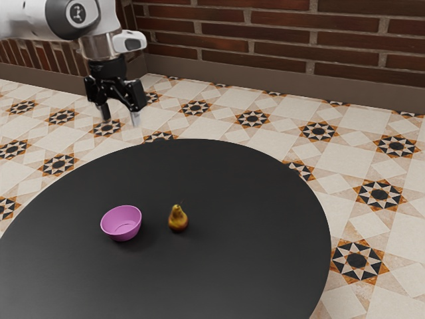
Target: Place the pear in the bowl.
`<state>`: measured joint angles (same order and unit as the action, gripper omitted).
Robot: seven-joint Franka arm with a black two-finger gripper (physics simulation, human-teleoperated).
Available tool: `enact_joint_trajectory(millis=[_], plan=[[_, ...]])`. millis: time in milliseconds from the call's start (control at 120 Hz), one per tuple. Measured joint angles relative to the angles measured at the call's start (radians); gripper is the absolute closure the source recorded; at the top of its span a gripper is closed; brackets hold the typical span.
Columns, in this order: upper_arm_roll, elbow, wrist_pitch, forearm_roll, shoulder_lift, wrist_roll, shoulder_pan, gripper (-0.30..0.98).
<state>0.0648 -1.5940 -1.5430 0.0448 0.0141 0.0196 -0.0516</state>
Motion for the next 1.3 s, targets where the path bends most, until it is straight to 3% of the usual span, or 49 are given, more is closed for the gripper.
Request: enact_joint_trajectory(millis=[275,425,542,650,858,1300], plan=[[-0.012,-0.01,-0.021,0.013,-0.028,0.009,0.053,0.0],[-0.047,-0.476,-0.213,0.021,-0.378,-0.003,0.134,0.0],[-0.099,-0.74,-0.42,0.022,-0.45,-0.023,0.143,0.0],[-0.159,-0.847,-0.607,0.024,-0.44,-0.028,0.15,0.0],[-0.218,-0.933,-0.921,0.03,-0.302,-0.011,0.153,0.0],[-0.318,-0.937,-1.188,0.118,-0.094,0.008,0.15,0.0]])
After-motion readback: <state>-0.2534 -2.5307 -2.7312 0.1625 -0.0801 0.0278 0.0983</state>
